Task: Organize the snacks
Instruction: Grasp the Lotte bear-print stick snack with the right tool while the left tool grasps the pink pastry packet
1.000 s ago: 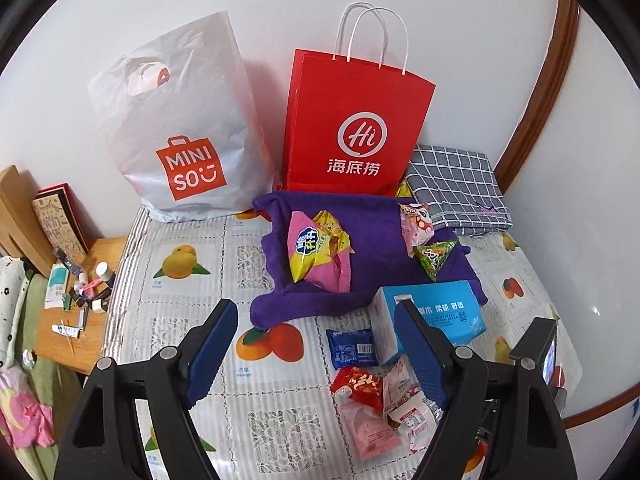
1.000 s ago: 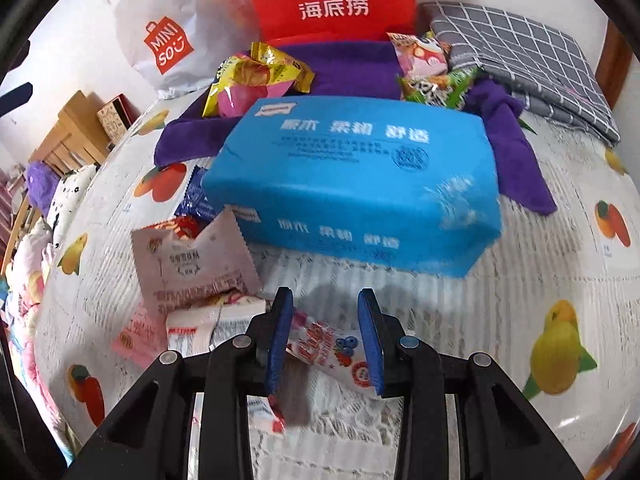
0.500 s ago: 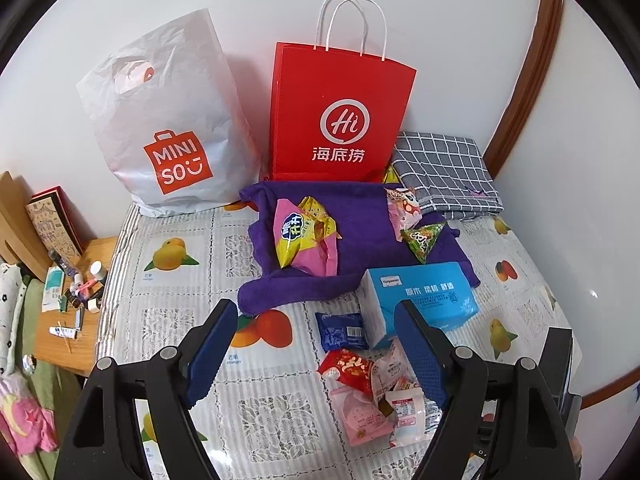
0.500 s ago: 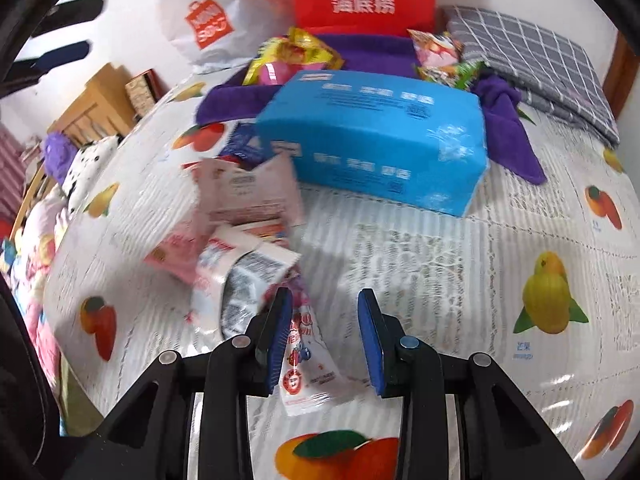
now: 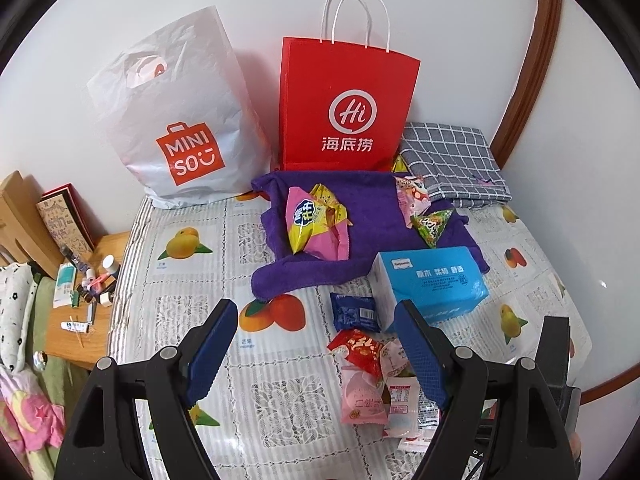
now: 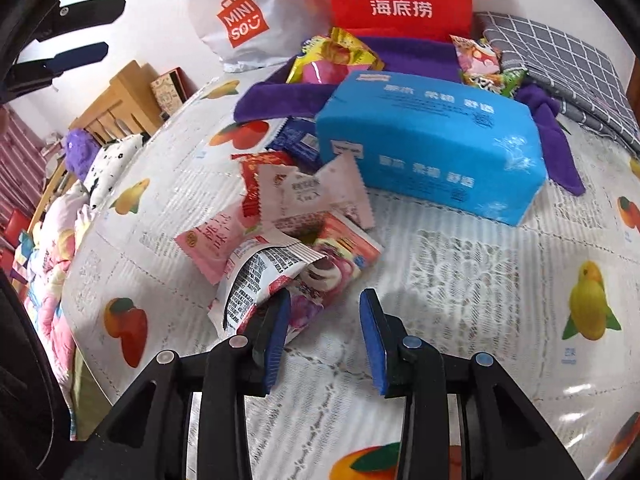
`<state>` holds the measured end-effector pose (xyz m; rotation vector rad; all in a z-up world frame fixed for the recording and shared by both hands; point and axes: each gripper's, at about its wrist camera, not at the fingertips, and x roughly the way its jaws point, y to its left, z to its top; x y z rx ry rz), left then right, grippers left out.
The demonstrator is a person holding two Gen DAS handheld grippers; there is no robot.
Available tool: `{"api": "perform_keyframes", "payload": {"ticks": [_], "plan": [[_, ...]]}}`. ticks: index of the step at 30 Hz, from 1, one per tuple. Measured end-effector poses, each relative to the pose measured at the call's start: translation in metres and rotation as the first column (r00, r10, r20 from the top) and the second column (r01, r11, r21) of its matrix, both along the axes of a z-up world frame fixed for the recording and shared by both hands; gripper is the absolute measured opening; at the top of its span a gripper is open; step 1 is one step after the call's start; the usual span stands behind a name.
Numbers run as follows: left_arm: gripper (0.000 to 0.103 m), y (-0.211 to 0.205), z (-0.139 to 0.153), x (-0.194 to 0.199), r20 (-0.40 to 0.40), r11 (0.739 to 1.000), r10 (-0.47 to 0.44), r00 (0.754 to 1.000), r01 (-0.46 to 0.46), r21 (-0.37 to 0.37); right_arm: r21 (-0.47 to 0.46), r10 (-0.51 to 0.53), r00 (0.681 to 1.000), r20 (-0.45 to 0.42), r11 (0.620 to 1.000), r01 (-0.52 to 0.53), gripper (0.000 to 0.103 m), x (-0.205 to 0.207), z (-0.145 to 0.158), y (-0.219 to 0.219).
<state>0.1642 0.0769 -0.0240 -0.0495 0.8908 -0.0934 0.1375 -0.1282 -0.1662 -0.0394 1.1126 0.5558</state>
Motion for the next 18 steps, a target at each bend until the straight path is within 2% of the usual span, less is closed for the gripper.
{"api": "perform_keyframes", "payload": {"ticks": [7,10,12,13,15,18], "plan": [[0.079,-0.005,0.002,-0.002,0.000,1.000,-0.006,1.000,0.006,0.025,0.039,-0.026,1.000,-0.015,0.999,0.026,0.056,0.009,-0.004,0.012],[0.079,-0.008,0.002,-0.004,0.000,0.999,-0.010,1.000,0.010,0.038,-0.009,-0.033,0.999,-0.026,0.999,0.033,0.058,0.012,-0.015,0.022],[0.079,-0.008,0.001,-0.004,-0.003,0.999,-0.011,1.000,0.011,0.041,-0.049,-0.022,0.999,0.025,0.999,0.023,0.058,0.007,-0.015,0.029],[0.079,-0.008,0.000,-0.004,-0.006,0.999,-0.010,1.000,0.010,0.038,-0.071,-0.012,0.999,0.037,0.997,0.014,0.056,0.005,-0.015,0.031],[0.079,-0.009,-0.004,-0.003,-0.013,1.000,-0.007,1.000,0.008,0.028,-0.139,0.008,0.997,0.078,0.990,0.003,0.040,0.000,-0.015,0.033],[0.079,-0.011,-0.010,-0.001,-0.027,1.000,-0.009,1.000,0.010,0.025,-0.157,-0.005,0.996,0.089,0.987,0.019,0.025,-0.001,-0.015,0.019]]}}
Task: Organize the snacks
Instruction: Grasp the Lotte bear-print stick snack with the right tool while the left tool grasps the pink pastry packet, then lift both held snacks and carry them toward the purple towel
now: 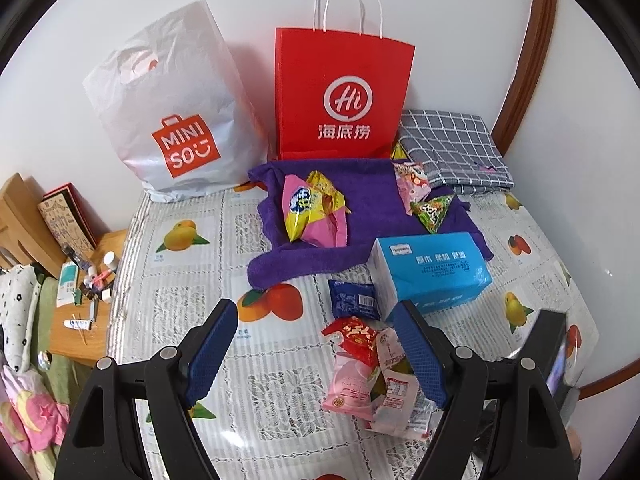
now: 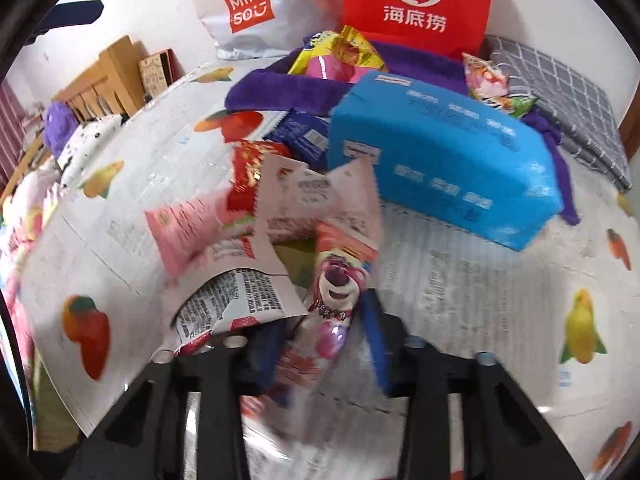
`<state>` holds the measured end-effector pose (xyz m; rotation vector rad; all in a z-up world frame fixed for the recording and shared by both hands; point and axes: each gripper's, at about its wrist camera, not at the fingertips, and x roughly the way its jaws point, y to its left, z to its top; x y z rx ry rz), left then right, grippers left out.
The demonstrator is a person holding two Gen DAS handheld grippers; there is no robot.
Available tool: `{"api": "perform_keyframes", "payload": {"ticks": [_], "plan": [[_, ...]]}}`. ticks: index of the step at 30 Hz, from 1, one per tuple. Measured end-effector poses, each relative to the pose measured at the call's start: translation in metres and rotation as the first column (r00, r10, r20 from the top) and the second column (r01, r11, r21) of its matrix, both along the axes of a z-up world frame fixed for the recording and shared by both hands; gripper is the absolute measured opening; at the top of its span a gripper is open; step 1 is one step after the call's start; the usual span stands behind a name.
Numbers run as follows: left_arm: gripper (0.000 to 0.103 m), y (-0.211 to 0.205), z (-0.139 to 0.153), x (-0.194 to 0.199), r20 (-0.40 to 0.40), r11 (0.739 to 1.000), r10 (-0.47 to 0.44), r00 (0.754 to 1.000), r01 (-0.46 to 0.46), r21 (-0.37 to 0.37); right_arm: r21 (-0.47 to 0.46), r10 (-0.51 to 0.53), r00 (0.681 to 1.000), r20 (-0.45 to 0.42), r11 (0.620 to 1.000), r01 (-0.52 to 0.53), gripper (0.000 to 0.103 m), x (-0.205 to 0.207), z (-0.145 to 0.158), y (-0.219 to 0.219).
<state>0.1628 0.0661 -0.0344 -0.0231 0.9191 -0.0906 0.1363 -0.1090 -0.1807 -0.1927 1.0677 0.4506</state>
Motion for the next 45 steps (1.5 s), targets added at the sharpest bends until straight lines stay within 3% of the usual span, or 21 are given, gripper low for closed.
{"api": "perform_keyframes", "payload": {"ticks": [7,12,15,26,32,38,41,45], "plan": [[0.079,-0.006,-0.024,0.003,-0.047,1.000,-0.004,0.999,0.004,-0.008,0.075,-0.123,0.992,-0.023,0.989,0.124,0.025,0.008,-0.002,-0.055],[0.079,-0.007,-0.045,0.002,-0.093,0.999,-0.013,0.996,0.010,-0.032,0.121,-0.124,0.992,0.003,0.985,0.123,0.034,0.010,-0.005,-0.053],[0.079,-0.007,-0.058,0.000,-0.108,1.000,-0.018,0.994,0.016,-0.022,0.102,-0.134,0.989,0.054,0.986,0.129,0.027,0.011,-0.006,-0.047],[0.072,-0.022,-0.122,-0.008,-0.177,0.998,-0.043,0.983,0.049,0.031,-0.079,-0.203,0.961,0.188,0.972,0.221,0.027,0.031,-0.011,-0.083],[0.067,-0.042,-0.147,-0.006,-0.157,0.993,-0.080,0.984,0.093,0.077,0.072,-0.226,0.968,0.109,0.973,0.219,0.028,0.046,-0.015,-0.104],[0.051,-0.046,-0.152,-0.017,-0.036,0.995,-0.067,0.997,0.069,0.077,0.225,-0.244,0.969,0.039,0.947,0.230,0.030,0.052,-0.018,-0.122],[0.046,-0.045,-0.153,-0.018,-0.017,0.995,-0.056,0.998,0.057,0.082,0.239,-0.237,0.971,0.033,0.945,0.223,0.030,0.053,-0.018,-0.123],[0.048,-0.044,-0.153,-0.018,-0.018,0.995,-0.047,0.999,0.049,0.090,0.171,-0.207,0.976,0.064,0.966,0.194,0.035,0.051,-0.016,-0.111]]}}
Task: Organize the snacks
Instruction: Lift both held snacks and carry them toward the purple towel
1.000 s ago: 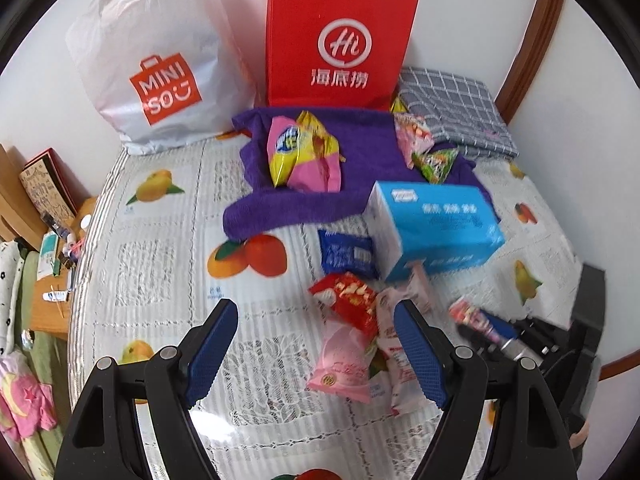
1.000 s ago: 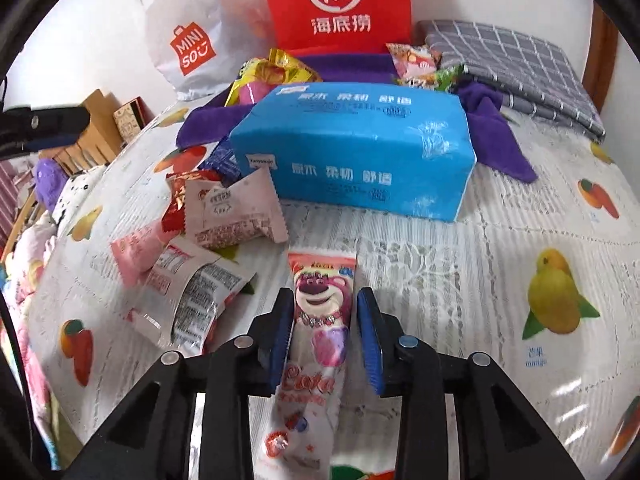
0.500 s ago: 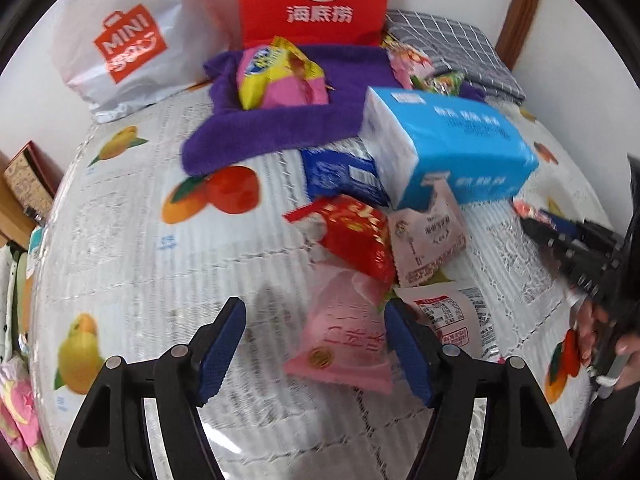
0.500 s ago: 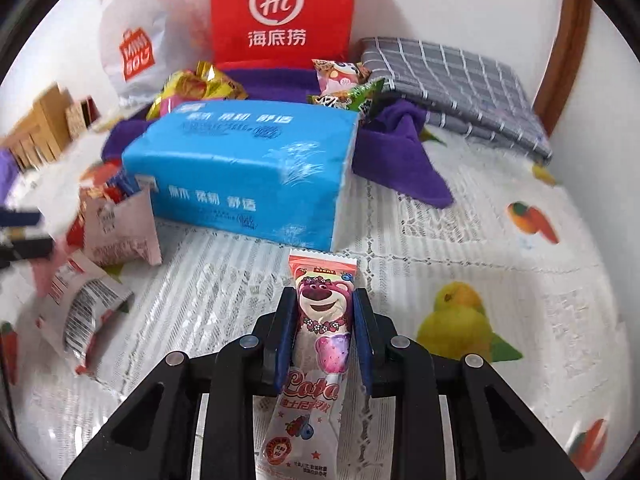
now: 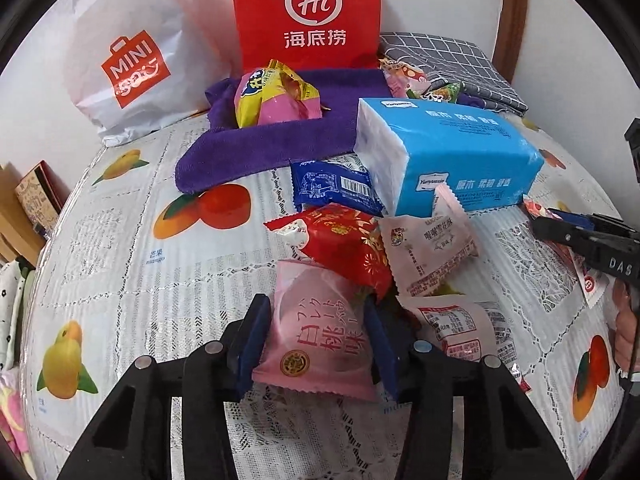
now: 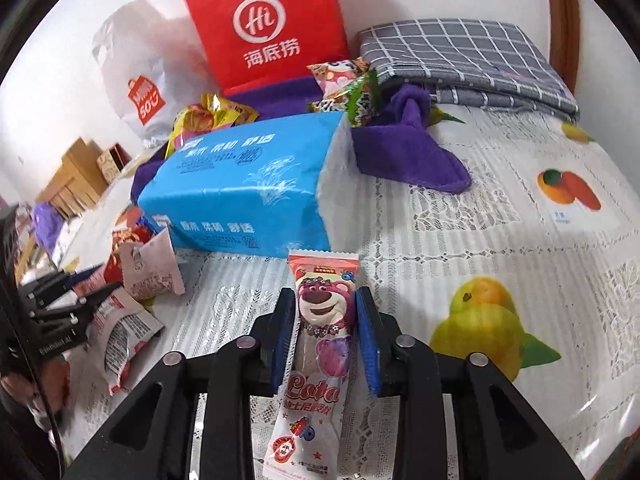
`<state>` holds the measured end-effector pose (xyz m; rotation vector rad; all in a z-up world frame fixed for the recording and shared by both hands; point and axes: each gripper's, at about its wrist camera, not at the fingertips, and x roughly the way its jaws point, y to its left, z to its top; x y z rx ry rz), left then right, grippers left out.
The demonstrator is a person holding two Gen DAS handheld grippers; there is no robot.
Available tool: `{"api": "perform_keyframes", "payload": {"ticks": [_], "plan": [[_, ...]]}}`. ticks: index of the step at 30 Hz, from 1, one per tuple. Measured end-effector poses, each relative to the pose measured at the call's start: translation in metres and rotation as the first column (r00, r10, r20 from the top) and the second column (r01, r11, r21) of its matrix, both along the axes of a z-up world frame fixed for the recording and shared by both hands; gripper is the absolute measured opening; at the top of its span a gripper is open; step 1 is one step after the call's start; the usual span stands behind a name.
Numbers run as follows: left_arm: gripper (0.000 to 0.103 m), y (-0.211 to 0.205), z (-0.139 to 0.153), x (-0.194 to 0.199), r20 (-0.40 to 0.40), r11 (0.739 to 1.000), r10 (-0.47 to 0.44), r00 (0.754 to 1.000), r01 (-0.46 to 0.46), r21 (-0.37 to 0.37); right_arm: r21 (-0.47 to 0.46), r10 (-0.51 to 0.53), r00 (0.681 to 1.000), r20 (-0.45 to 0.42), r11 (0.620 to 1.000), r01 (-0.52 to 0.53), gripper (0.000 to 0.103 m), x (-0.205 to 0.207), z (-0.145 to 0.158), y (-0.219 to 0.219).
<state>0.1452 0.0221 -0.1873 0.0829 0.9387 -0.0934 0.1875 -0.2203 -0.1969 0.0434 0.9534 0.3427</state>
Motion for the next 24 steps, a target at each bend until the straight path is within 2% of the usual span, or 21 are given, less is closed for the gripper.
{"api": "perform_keyframes", "payload": {"ticks": [6,14,17,19,22,24], "plan": [[0.049,-0.001,0.000,-0.001,0.000,1.000,0.000,1.000,0.000,0.004,-0.127,0.024,0.999,0.025,0.992,-0.021,0.040,-0.004,0.000,0.016],[0.050,0.002,-0.002,0.000,-0.003,1.000,0.012,1.000,-0.012,-0.008,-0.111,0.023,0.999,0.025,0.994,-0.020,0.040,-0.005,0.000,0.015],[0.041,0.003,-0.001,-0.001,0.002,1.000,0.014,1.000,-0.014,-0.022,-0.110,0.022,0.999,0.024,0.994,-0.019,0.039,-0.004,0.000,0.013],[0.040,0.005,0.000,-0.004,0.001,0.999,0.011,1.000,-0.011,-0.036,-0.102,0.019,1.000,0.021,0.995,-0.016,0.038,-0.003,0.001,0.011],[0.039,0.008,0.003,-0.015,-0.005,0.997,-0.017,1.000,0.016,-0.075,-0.093,0.000,1.000,0.018,0.996,0.001,0.030,-0.002,0.001,0.007],[0.039,0.008,0.005,-0.022,-0.005,0.998,-0.021,1.000,0.021,-0.056,-0.105,0.004,1.000,0.020,0.995,-0.002,0.026,-0.005,0.002,0.005]]}}
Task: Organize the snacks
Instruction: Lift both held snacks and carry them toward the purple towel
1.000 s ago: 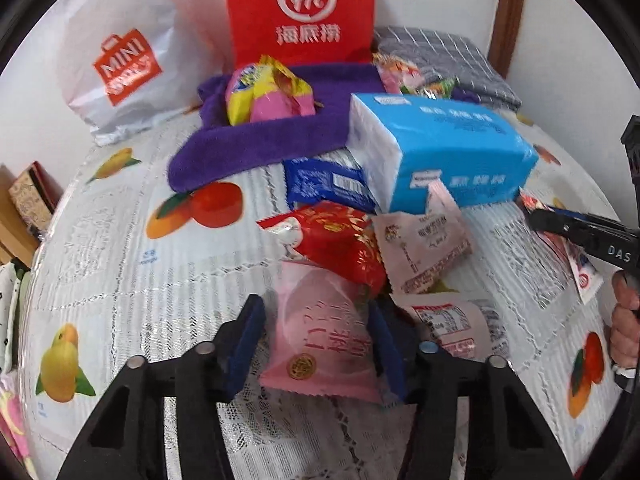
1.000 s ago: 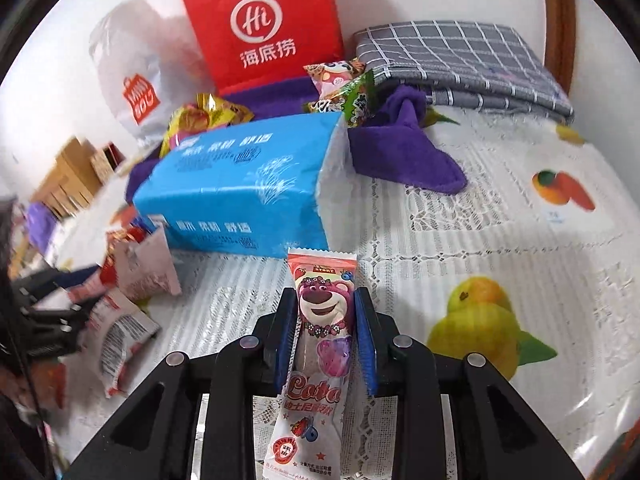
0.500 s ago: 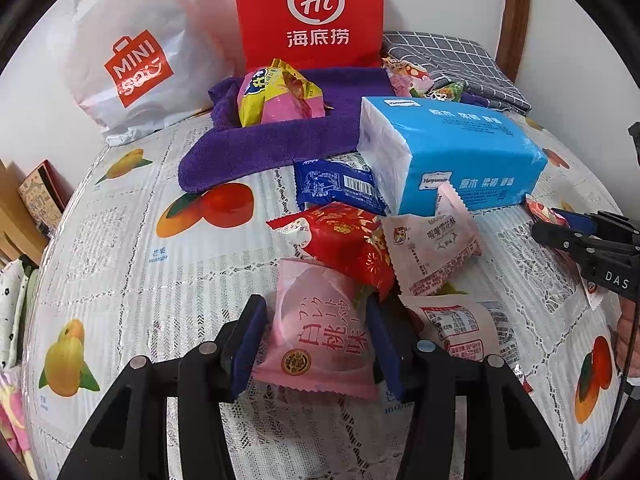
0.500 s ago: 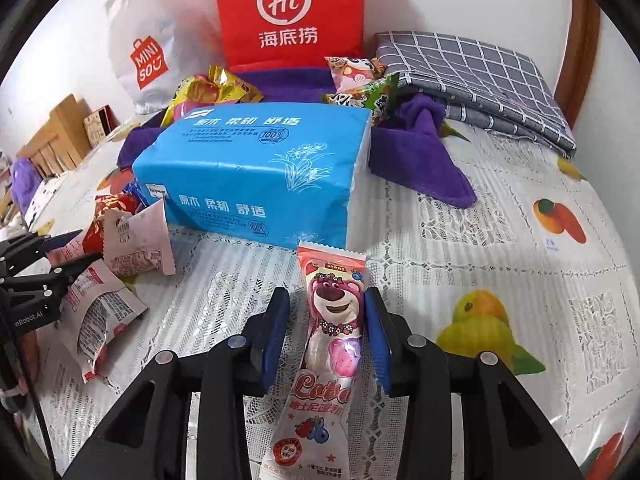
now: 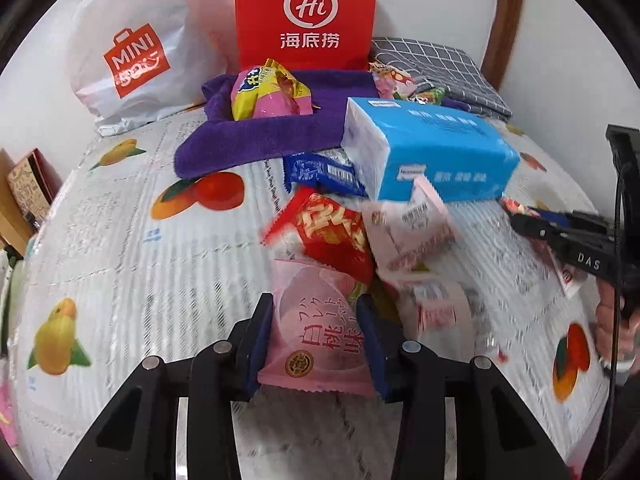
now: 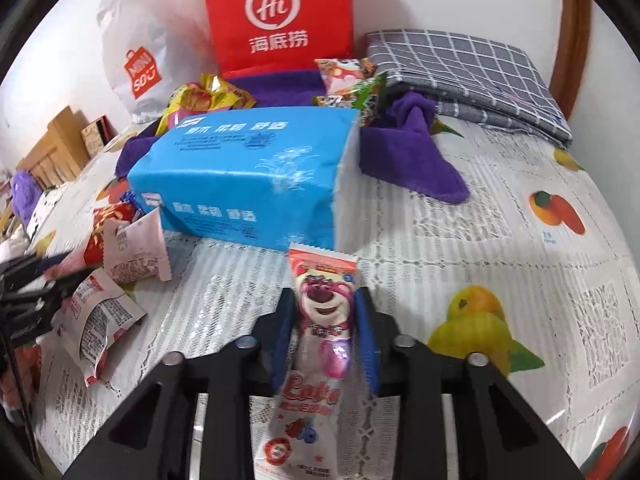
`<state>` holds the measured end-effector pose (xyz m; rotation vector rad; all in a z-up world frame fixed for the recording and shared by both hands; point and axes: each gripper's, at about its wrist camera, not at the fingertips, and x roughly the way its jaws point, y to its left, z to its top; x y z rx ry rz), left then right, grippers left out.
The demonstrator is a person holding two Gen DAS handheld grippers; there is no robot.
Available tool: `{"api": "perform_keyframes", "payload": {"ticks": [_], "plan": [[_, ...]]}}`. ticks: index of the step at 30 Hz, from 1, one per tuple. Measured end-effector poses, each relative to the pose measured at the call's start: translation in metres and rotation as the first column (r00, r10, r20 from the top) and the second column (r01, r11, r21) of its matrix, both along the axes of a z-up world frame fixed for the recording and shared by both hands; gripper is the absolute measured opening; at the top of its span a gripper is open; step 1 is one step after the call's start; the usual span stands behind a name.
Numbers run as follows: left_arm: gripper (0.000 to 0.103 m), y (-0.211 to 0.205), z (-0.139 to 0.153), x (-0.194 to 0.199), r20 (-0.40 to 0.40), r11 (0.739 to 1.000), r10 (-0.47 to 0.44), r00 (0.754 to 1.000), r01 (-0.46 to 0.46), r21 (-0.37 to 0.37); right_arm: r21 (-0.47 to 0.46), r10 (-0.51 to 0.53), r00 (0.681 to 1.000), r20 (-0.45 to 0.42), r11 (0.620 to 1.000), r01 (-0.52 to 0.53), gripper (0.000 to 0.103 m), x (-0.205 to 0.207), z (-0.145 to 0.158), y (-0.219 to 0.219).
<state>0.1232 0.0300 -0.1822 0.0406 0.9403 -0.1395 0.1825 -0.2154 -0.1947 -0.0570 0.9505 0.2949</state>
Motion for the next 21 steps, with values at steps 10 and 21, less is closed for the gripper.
{"api": "perform_keyframes", "payload": {"ticks": [10,21], "plan": [[0.039,0.043,0.027,-0.010,-0.033,0.986,0.059,0.998,-0.063,-0.157,-0.025,0.016,0.999,0.031,1.000,-0.015,0.025,-0.035,0.036,0.000],[0.039,0.038,0.108,0.029,0.082,0.982,0.070,0.994,-0.055,-0.180,0.051,-0.006,0.985,0.172,0.999,-0.003,0.025,-0.012,0.126,0.012]]}}
